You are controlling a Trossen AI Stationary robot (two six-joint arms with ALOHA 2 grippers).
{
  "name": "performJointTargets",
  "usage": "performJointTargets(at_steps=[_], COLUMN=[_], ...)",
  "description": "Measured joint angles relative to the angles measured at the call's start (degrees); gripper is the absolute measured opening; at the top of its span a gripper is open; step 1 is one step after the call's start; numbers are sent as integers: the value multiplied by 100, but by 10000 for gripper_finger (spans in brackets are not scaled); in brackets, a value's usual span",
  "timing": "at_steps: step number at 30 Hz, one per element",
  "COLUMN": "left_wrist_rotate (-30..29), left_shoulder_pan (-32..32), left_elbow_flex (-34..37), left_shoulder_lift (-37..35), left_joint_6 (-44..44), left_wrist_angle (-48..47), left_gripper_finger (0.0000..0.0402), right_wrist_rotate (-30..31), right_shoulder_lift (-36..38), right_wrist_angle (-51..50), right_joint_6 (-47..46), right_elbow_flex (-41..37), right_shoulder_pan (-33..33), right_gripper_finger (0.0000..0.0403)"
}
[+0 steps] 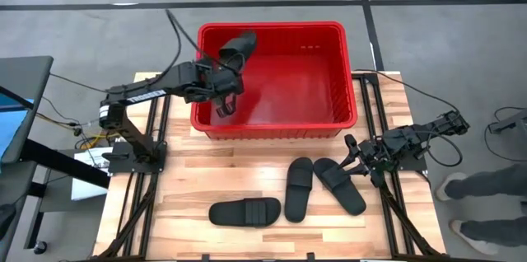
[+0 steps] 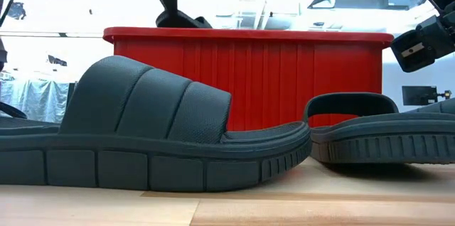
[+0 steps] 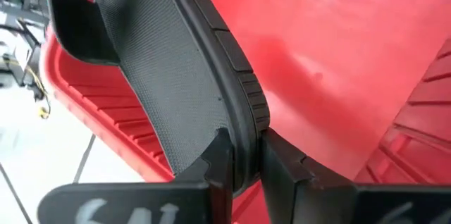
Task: Pick and place slides into bin
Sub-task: Put the black slide into the red container
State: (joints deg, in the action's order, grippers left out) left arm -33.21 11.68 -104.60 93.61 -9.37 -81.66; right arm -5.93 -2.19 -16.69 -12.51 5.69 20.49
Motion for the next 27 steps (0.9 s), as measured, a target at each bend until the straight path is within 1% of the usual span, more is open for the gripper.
performJointTargets(at_steps=[6,14,18,27], left_wrist_rotate=[-1,274,434,597], left_shoulder_pan=[38,232,341,664], left_elbow_flex=[-2,-4,1,12], left_shoulder_lift=[253,604,714,903], left_joint_6=[-412,-971,-1089,-1442], left_wrist_angle=[12,-28,-79,-200], left_gripper_finger=[32,32,32,32], right_wrist_rotate=[0,0,0,0], right_shoulder_lift=[2,0,1,0], right_wrist_angle=[0,0,0,0], right_joint_6=[0,0,0,0], right_elbow_flex=[0,0,0,0], right_shoulder_pan=[-1,-2,-2,-1], right_gripper_finger=[102,102,102,102])
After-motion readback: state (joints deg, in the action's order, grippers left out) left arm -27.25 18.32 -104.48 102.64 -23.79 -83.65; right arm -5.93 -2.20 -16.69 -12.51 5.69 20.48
